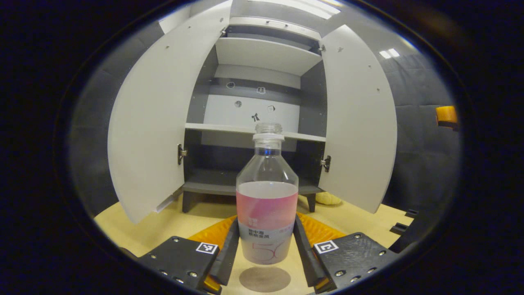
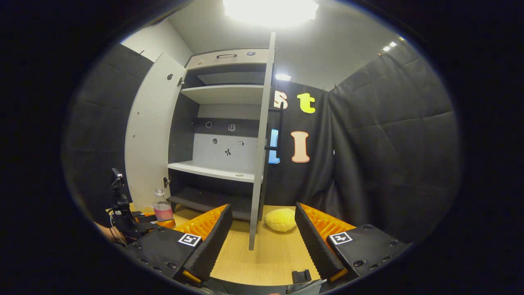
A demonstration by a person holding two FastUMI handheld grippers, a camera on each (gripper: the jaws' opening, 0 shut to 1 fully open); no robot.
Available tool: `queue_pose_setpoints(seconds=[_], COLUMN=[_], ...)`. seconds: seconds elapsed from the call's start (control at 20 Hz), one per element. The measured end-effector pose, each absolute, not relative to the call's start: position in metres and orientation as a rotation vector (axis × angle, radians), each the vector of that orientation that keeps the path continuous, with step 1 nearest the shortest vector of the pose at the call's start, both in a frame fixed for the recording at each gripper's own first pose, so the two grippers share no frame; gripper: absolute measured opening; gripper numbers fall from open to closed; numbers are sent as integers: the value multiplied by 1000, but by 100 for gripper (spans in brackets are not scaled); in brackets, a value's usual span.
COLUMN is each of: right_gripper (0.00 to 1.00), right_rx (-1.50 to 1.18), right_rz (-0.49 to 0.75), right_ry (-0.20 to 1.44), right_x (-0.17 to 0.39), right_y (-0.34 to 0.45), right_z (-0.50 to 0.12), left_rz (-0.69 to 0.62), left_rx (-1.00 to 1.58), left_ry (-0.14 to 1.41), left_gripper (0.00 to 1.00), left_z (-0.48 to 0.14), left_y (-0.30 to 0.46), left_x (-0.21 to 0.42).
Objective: Grasp the bottle in the cabinet with the left hand and place it on the coaster, then close the right door with the right hand and the left door with the left hand.
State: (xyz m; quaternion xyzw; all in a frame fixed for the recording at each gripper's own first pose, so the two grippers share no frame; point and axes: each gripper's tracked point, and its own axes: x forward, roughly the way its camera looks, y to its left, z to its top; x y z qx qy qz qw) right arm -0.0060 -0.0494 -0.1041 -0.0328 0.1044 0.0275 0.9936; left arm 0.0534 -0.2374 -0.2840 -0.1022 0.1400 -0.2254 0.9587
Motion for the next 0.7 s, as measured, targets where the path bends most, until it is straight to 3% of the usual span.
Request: queue_pose_setpoints(seconds=[0.35, 0.4, 0.45, 0.6, 0.65, 0.7], right_gripper=[98, 98, 98, 98, 98, 98], right_rx=[-90, -96, -99, -104, -110, -115], right_rz=[82, 82, 83, 100, 107, 112], right_ry=[249, 250, 251, 257, 260, 261], right_x=[-7, -6, -4, -1, -1, 0], right_y=[-46, -47, -46, -40, -38, -36], right_z=[-114, -112, -113, -115, -116, -117], left_rz=[-469, -470, -467, -444, -437, -431], left_rx=[-159, -149, -144, -155, -156, -156], left_ry=[370, 375, 382, 396, 401, 405], left_gripper=[70, 77, 70, 70, 77, 70], left_z=[-341, -346, -352, -363, -366, -369], left_y=[-252, -253, -254, -251, -250, -249], left_x=[37, 36, 35, 30, 27, 26])
